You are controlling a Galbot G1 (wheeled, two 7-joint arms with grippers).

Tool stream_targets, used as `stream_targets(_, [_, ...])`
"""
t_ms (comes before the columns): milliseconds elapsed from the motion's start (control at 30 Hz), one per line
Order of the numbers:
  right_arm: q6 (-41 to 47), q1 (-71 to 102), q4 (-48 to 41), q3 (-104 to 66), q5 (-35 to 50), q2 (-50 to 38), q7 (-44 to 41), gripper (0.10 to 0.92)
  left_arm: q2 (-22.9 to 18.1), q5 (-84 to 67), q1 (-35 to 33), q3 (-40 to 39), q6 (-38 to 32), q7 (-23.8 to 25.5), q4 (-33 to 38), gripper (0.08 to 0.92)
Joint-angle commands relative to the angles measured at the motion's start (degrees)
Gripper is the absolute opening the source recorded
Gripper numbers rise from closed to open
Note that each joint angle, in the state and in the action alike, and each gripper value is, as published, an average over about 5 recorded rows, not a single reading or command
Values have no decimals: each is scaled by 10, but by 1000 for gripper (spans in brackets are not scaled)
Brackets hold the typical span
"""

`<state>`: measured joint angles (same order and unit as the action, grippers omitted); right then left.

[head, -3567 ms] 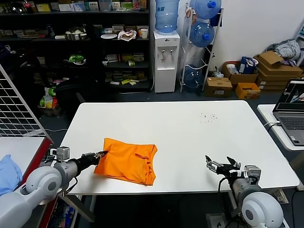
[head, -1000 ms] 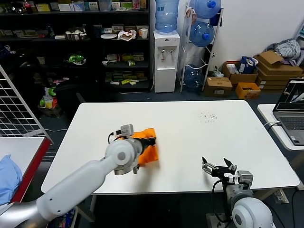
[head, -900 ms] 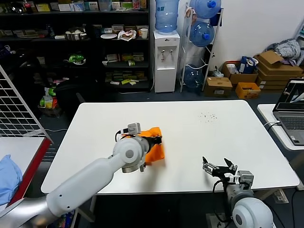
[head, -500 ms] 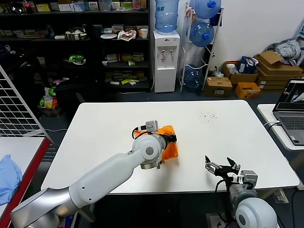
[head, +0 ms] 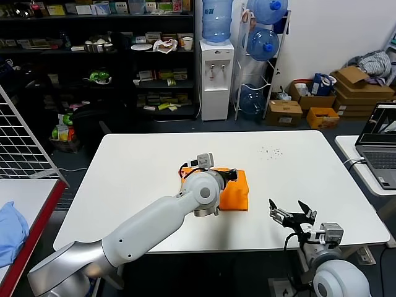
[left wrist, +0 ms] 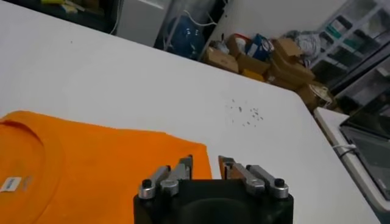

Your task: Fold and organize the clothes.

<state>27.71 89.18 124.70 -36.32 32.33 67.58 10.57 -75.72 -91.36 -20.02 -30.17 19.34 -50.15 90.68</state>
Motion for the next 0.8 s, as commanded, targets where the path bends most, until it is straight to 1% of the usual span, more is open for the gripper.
stream_targets(33, [-85, 36, 22, -27, -33, -15, -78, 921, 88, 127, -109, 108, -8, 74, 129, 400])
stream_targets(100, [-102, 46, 23, -36, -34, -17, -91, 921, 137, 222, -180, 156, -25, 147, 172, 461])
stream_targets(200, [-137, 63, 19, -52, -35, -15, -112, 921, 201, 413, -317, 258, -103, 287, 214, 539])
stream_targets(267, [-170, 76, 13, -65, -40, -11, -125, 921, 220, 532, -426, 351, -170, 373, 229, 591])
stream_targets(300, [-186, 82, 10, -71, -42, -8, -130, 921, 220, 573, -477, 398, -201, 409, 234, 617])
stream_targets(367, [-218, 95, 2, -87, -49, -1, -139, 921, 203, 642, -575, 482, -267, 462, 244, 678])
stream_targets(467, [-255, 117, -5, -111, -62, 9, -149, 921, 162, 697, -692, 576, -359, 507, 257, 764])
stream_targets(567, [-291, 143, -6, -134, -71, 20, -163, 921, 119, 712, -773, 630, -421, 533, 271, 850])
stream_targets(667, [-330, 167, -5, -147, -79, 36, -180, 921, 79, 724, -820, 652, -454, 547, 281, 906])
stream_targets(800, [-368, 190, -4, -151, -94, 65, -204, 921, 37, 732, -858, 653, -467, 549, 289, 920])
